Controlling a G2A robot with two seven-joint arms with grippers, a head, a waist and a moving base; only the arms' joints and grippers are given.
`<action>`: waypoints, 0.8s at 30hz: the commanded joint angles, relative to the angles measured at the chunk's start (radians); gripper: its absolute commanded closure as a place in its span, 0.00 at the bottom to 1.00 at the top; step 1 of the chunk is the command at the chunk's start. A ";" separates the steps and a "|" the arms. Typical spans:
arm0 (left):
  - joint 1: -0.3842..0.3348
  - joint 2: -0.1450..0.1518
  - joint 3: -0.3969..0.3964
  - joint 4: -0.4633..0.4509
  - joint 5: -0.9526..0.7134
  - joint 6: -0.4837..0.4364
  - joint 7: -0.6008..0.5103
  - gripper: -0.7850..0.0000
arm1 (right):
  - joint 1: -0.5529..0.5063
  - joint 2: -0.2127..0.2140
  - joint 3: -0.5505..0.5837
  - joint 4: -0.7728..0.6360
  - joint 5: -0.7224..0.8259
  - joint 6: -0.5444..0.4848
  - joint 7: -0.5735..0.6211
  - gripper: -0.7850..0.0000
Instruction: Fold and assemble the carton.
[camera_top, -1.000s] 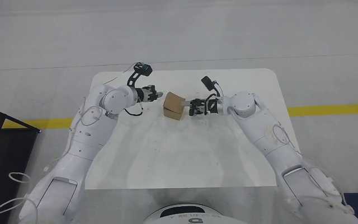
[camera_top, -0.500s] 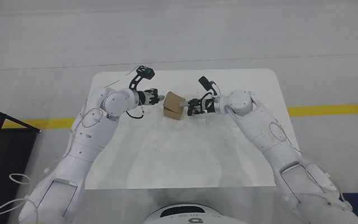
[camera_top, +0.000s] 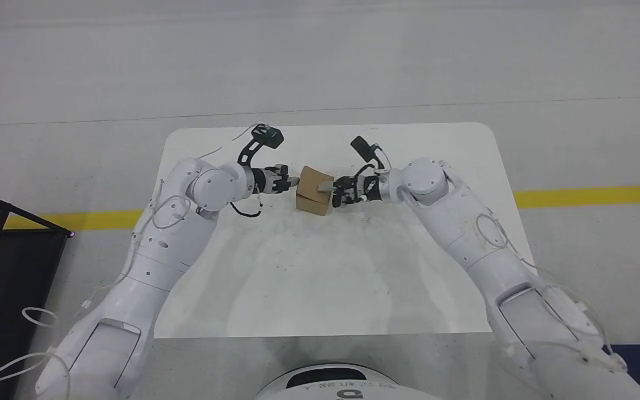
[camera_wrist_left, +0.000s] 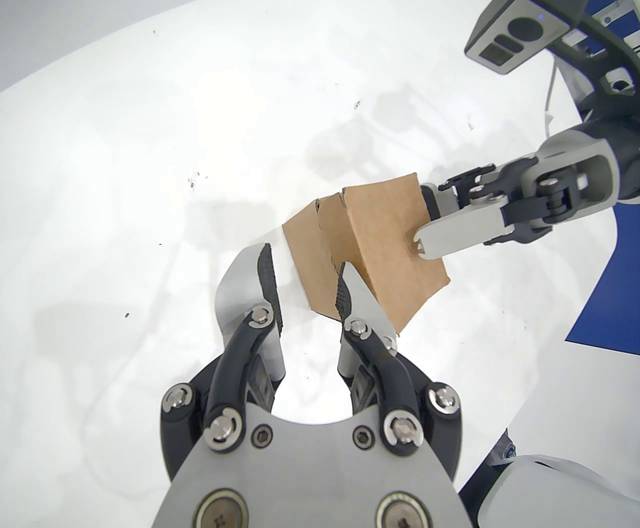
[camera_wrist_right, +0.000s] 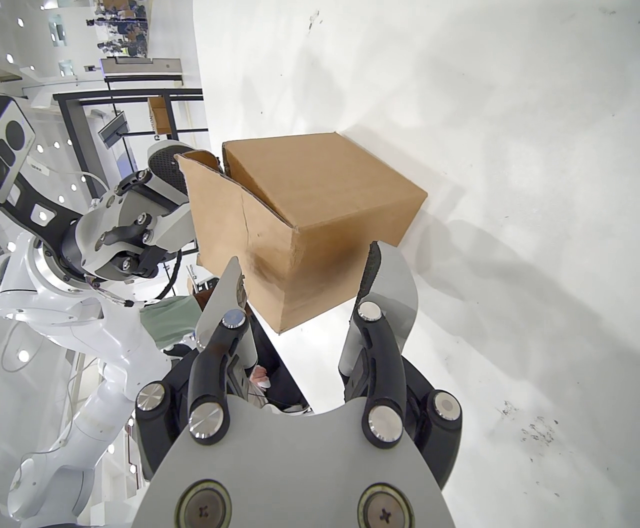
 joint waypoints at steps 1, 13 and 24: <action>0.000 0.001 0.000 0.000 0.000 -0.002 0.000 0.64 | 0.003 -0.002 -0.003 0.004 -0.002 0.000 0.002 0.40; 0.001 0.002 0.007 -0.011 -0.005 -0.005 0.008 0.66 | 0.009 -0.008 -0.007 0.018 -0.003 -0.015 -0.004 0.39; -0.001 0.000 0.027 -0.011 -0.007 -0.004 0.000 0.69 | -0.004 -0.004 0.009 0.008 0.003 -0.031 -0.007 0.35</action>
